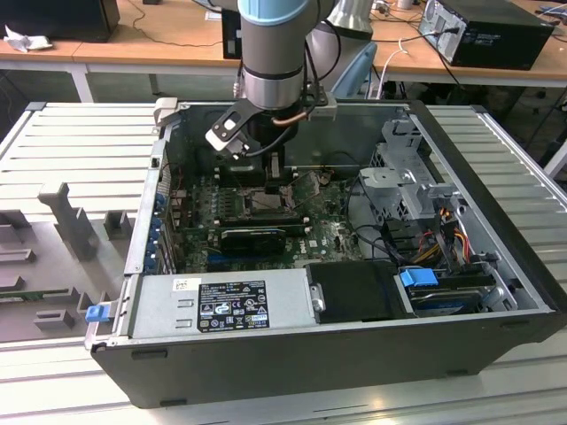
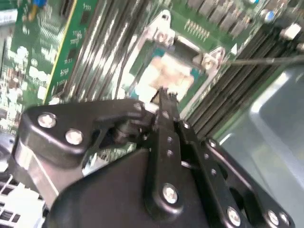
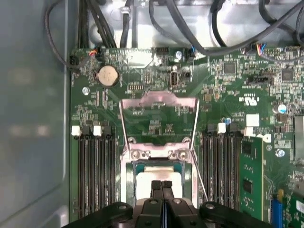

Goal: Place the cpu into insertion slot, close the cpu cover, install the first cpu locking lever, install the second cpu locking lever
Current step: 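Close the cpu cover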

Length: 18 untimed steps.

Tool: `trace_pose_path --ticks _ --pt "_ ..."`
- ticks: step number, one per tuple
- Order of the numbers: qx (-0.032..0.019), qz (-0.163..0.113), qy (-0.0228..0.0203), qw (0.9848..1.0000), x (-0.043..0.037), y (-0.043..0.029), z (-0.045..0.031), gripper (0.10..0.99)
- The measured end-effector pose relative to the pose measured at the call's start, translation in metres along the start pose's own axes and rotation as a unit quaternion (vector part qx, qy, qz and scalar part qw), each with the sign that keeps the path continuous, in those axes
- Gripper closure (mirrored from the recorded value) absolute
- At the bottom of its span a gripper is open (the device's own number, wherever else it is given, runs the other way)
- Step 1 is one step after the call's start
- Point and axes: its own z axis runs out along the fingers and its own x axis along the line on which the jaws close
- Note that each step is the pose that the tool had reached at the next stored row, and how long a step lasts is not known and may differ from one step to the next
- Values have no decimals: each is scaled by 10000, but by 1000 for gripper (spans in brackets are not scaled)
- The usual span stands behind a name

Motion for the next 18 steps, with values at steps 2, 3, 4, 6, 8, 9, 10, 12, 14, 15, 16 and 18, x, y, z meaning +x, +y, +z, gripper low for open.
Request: trace_pose_path --ticks 2,3,4,6,8,9,10,12,14,15,16,18 --pt "0 0 0 10000 -1 24 2 980" --pt "0 -1 1 10000 -1 28 3 980" --pt "0 0 0 10000 -1 29 3 980" --pt "0 0 1 10000 1 32 -56 980" --pt "0 0 1 10000 2 35 -114 980" --pt "0 0 1 10000 3 35 -128 980" --pt "0 0 0 10000 3 36 -146 980" --pt "0 0 1 10000 5 39 -200 980" --pt "0 0 1 10000 6 42 -268 980" --pt "0 0 1 10000 7 43 -295 980" --pt "0 0 1 10000 8 45 -322 980" --pt "0 0 1 10000 9 48 -384 980"
